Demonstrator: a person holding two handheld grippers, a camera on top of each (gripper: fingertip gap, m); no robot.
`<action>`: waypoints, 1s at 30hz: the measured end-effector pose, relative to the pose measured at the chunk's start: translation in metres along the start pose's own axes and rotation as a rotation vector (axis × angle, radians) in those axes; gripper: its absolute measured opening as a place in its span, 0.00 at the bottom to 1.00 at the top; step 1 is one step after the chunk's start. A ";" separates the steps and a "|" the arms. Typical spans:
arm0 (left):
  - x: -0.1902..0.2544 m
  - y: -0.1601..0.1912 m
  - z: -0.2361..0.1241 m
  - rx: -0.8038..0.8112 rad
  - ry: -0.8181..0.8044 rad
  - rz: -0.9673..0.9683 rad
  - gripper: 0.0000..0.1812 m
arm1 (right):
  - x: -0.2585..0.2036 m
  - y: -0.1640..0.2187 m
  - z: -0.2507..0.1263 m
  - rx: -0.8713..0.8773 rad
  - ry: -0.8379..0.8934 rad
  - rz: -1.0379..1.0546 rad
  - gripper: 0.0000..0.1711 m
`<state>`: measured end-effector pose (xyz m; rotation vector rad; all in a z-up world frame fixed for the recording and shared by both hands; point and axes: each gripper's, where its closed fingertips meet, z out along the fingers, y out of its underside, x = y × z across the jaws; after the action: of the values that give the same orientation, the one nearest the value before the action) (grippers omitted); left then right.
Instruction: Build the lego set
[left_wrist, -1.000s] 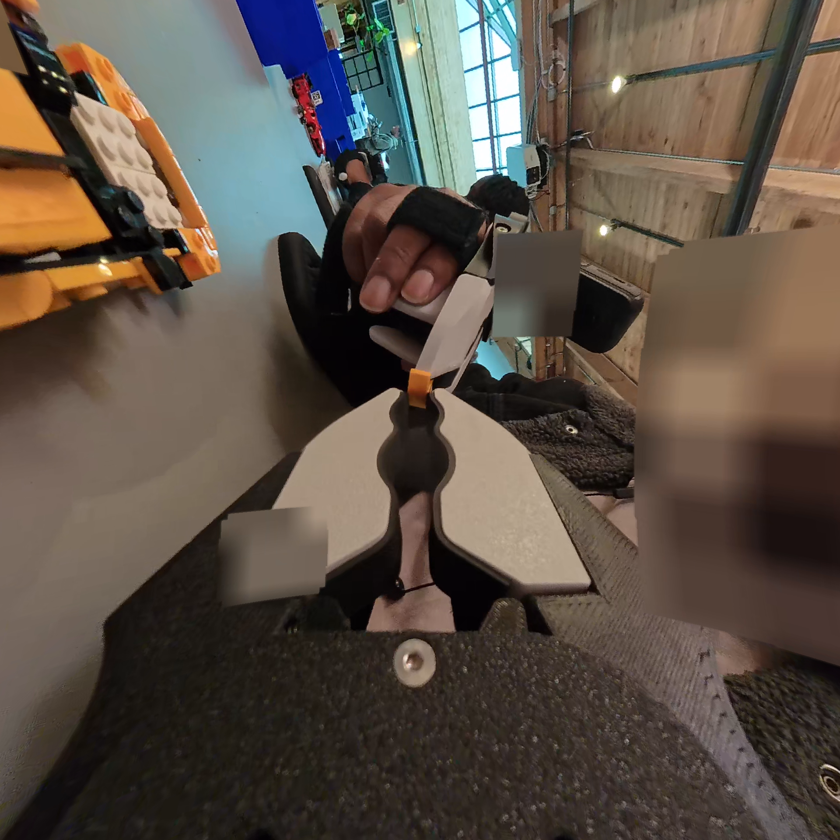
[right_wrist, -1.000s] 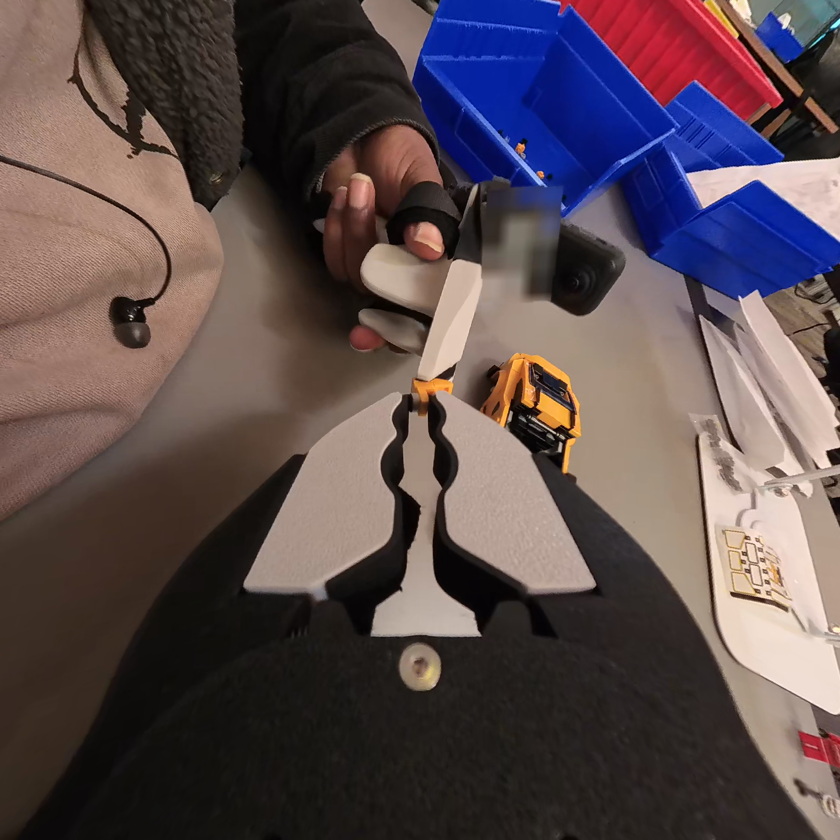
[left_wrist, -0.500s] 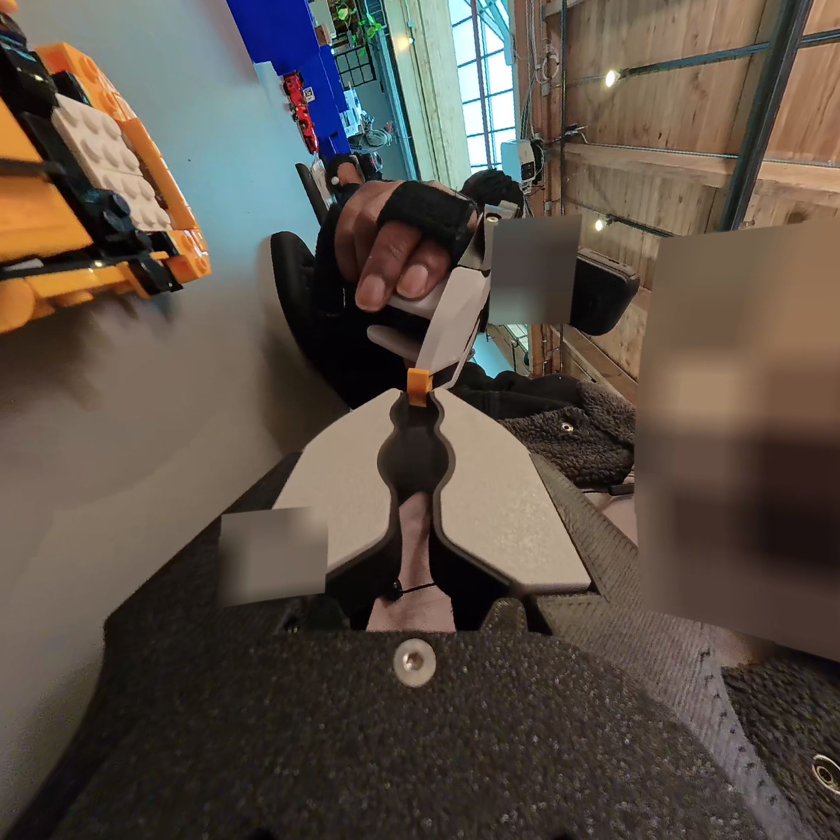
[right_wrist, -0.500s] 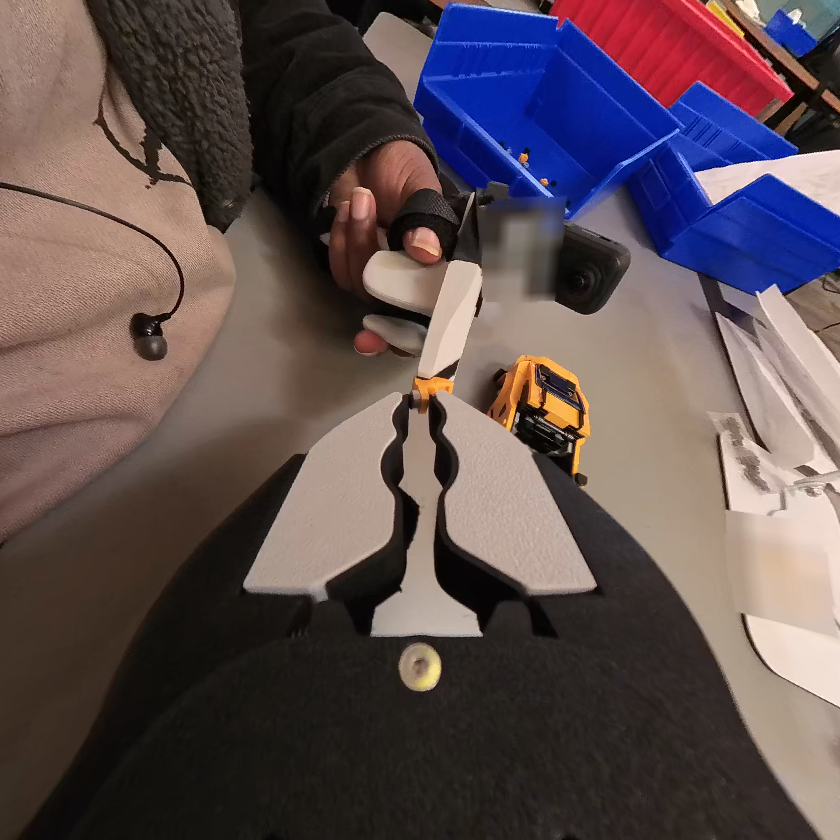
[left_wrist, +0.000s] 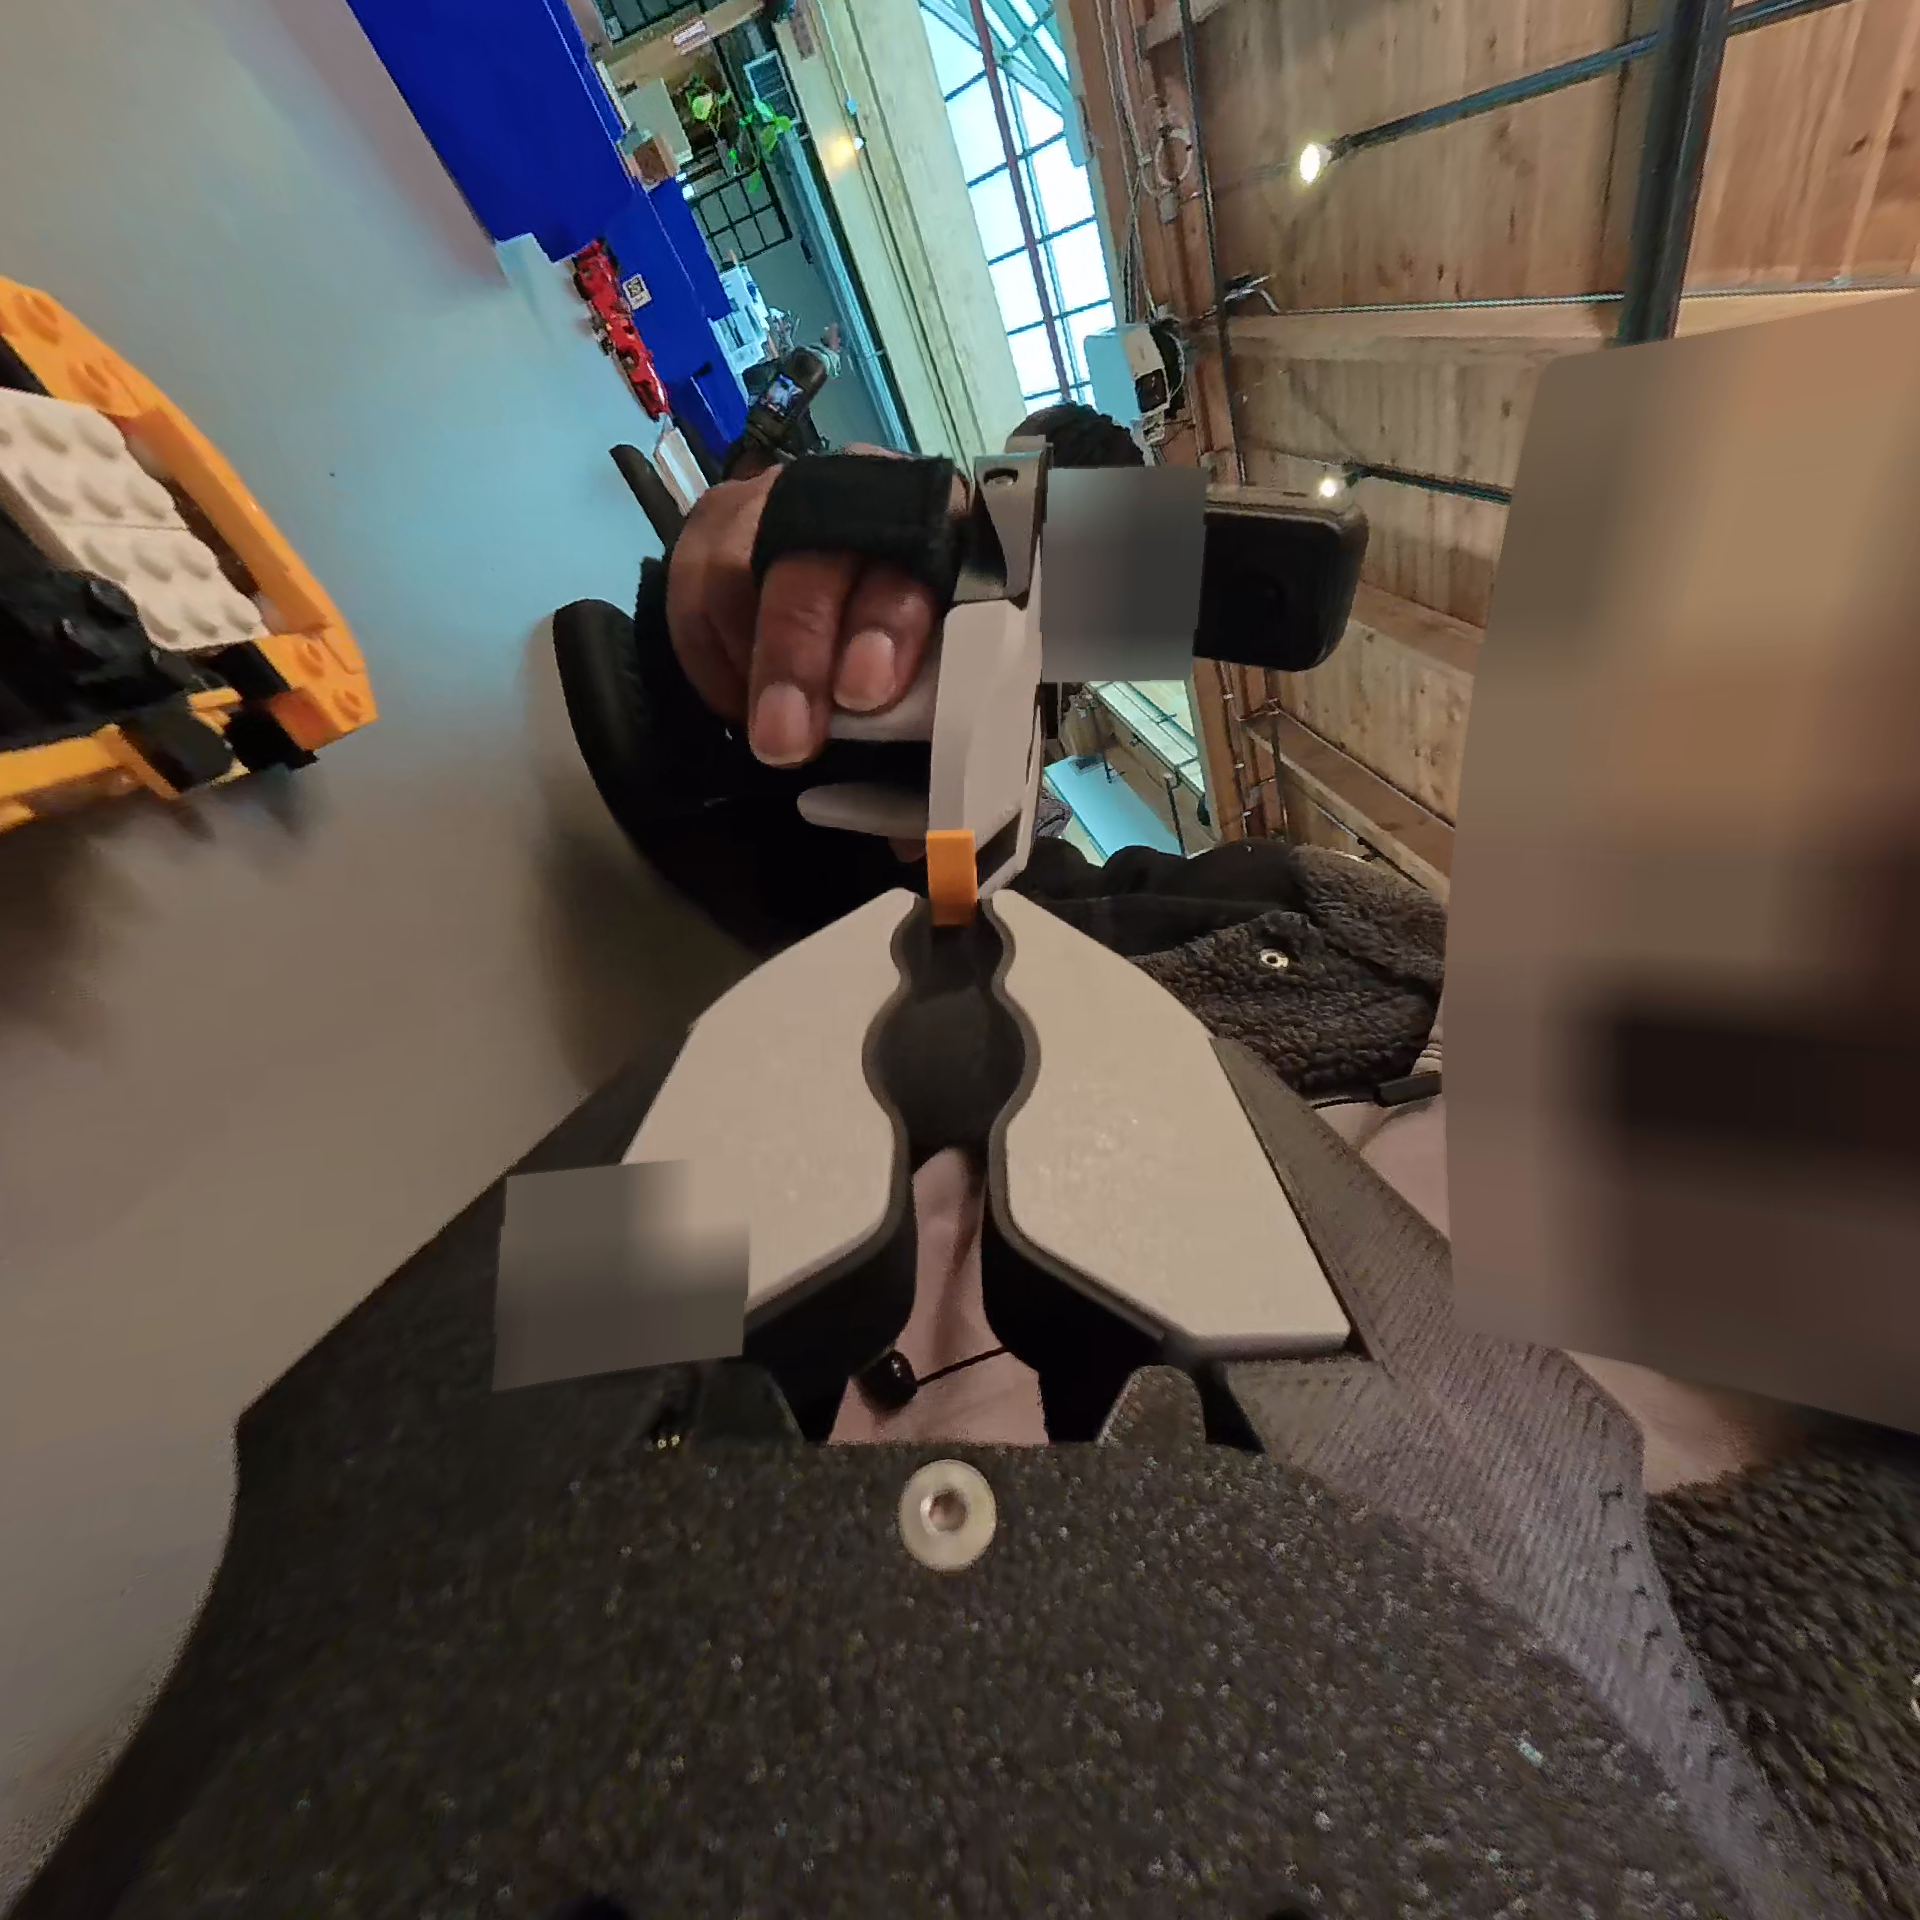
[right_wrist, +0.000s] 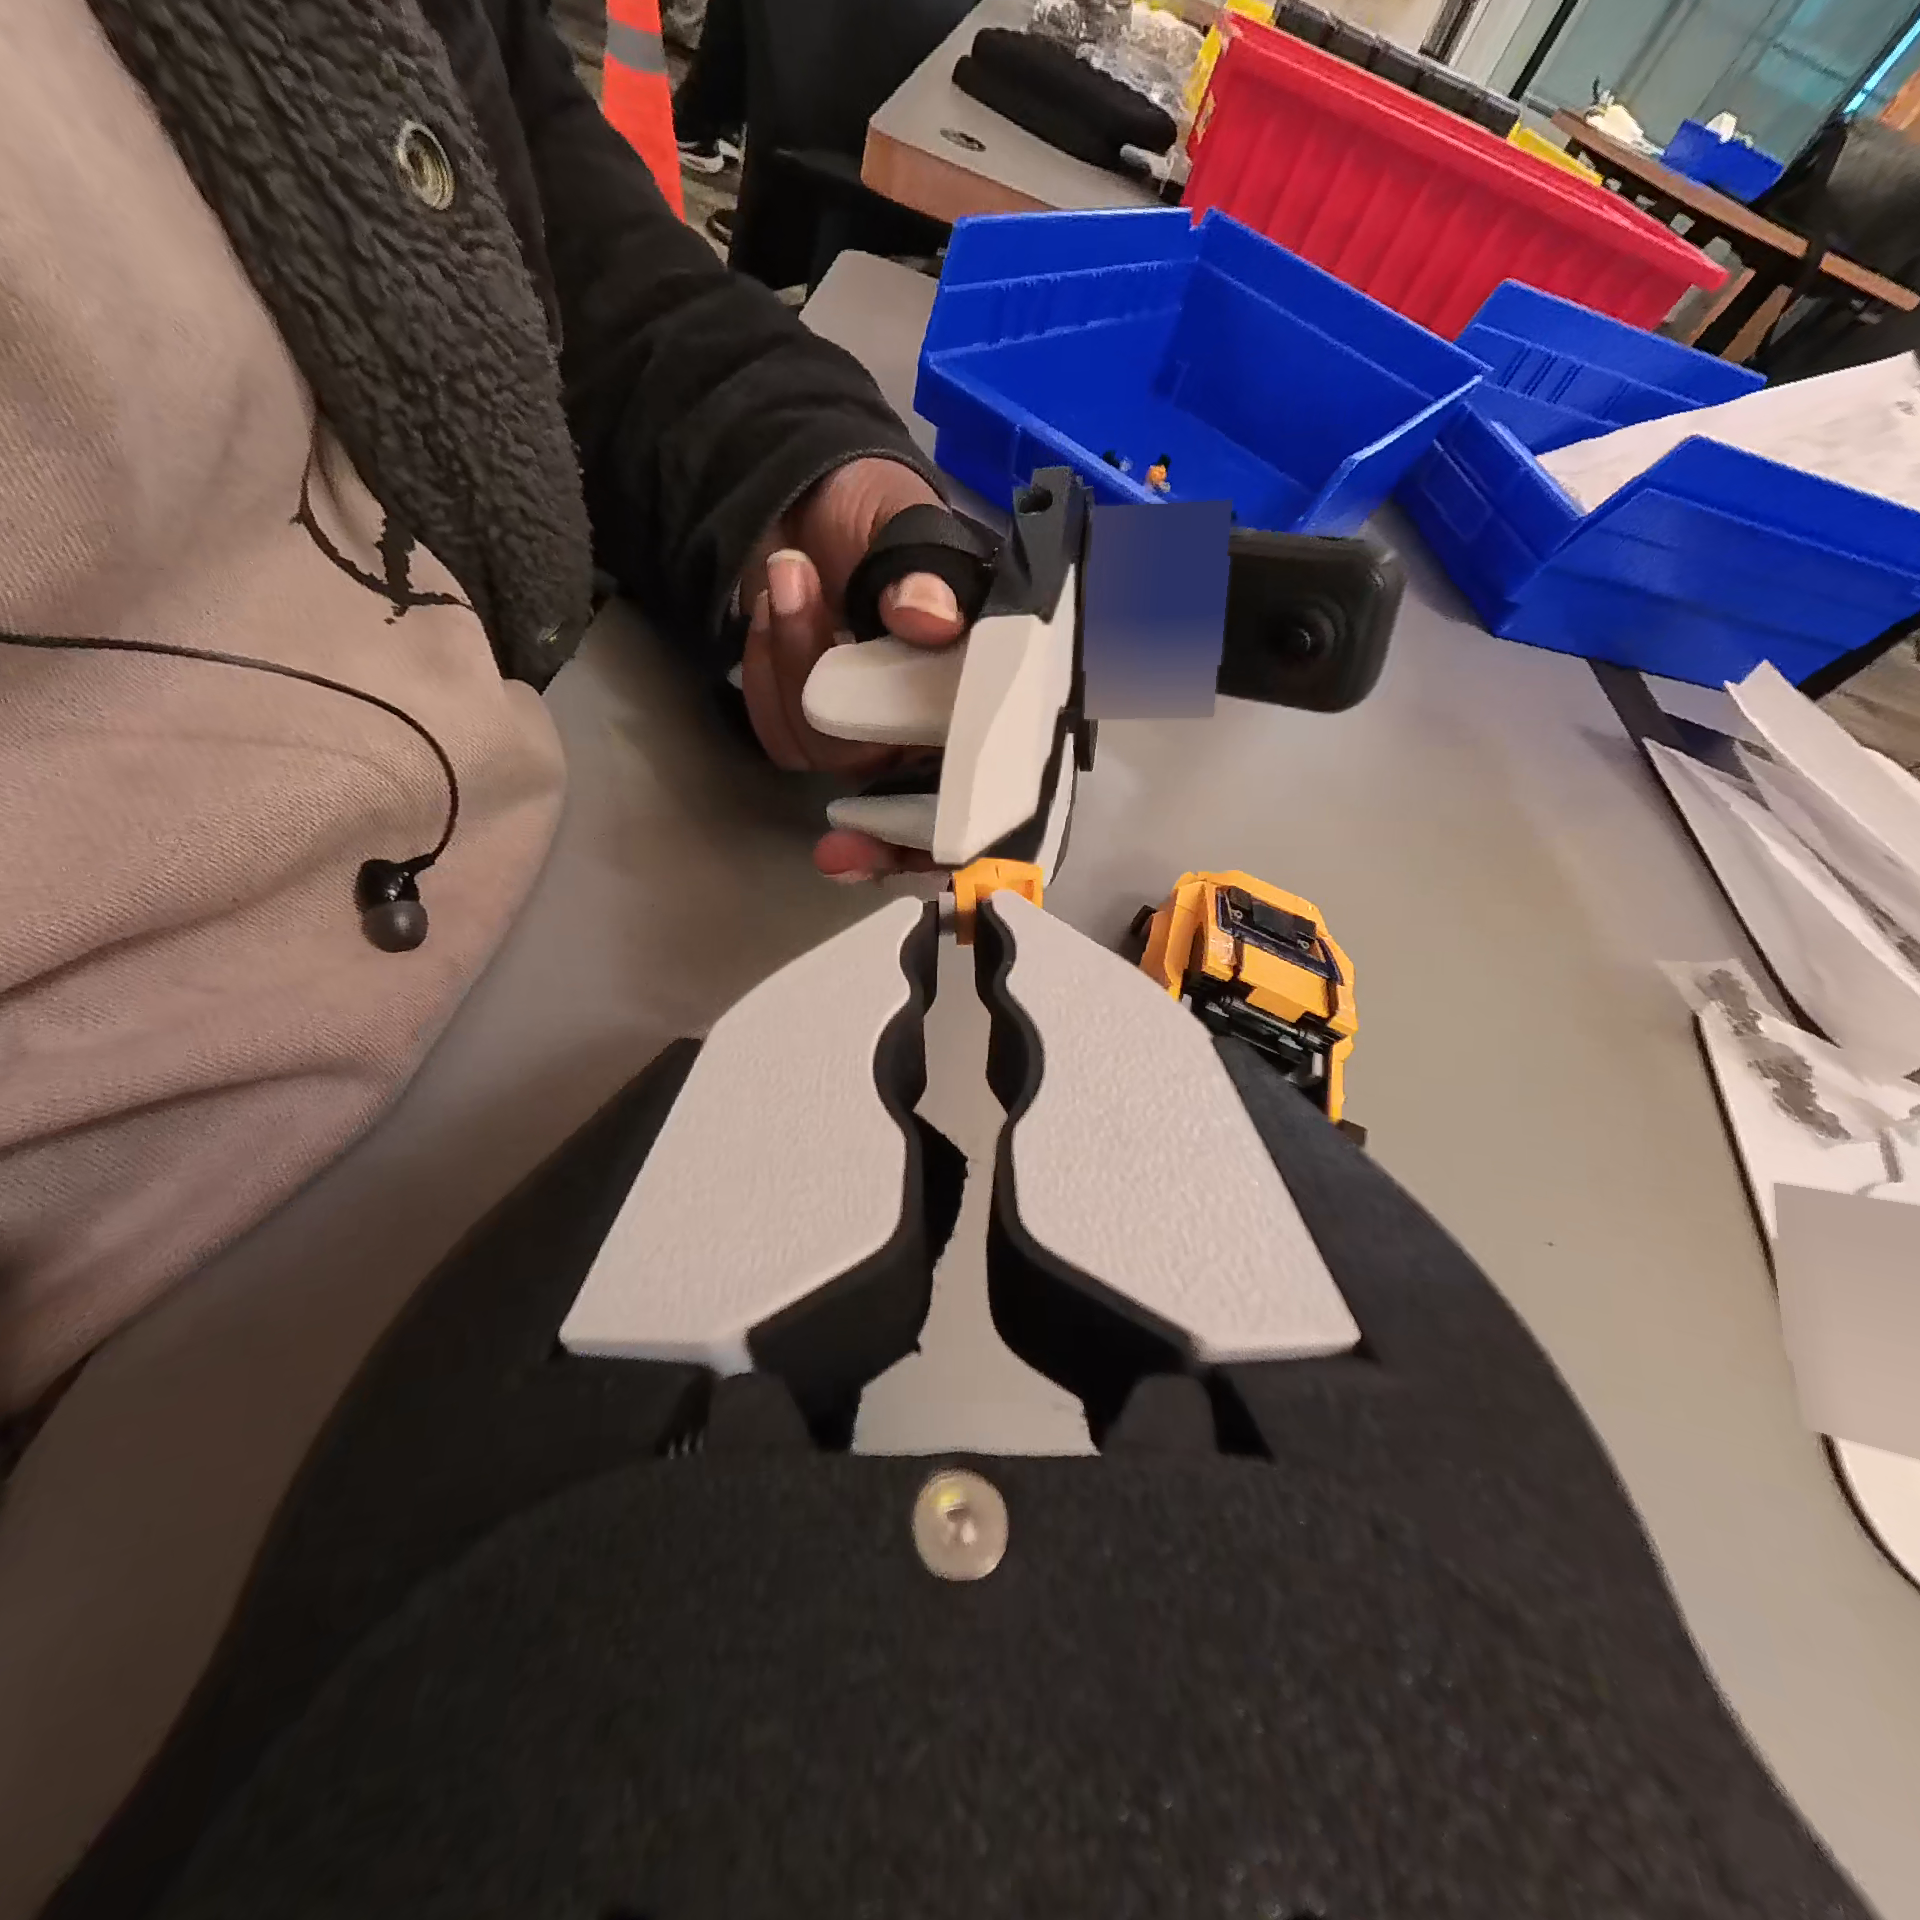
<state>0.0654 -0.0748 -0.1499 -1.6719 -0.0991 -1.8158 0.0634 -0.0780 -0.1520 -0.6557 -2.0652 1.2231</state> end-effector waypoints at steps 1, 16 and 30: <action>-0.001 0.001 0.000 -0.004 0.000 -0.011 0.04 | -0.001 0.001 0.000 -0.009 0.001 -0.020 0.04; -0.008 0.009 0.000 -0.045 -0.003 -0.107 0.04 | -0.008 0.008 0.003 -0.076 0.012 -0.175 0.04; -0.012 0.001 -0.004 0.002 -0.031 -0.088 0.04 | 0.001 0.012 0.005 -0.051 0.040 -0.075 0.04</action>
<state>0.0622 -0.0726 -0.1625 -1.7190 -0.1908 -1.8534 0.0603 -0.0751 -0.1639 -0.6154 -2.0748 1.1108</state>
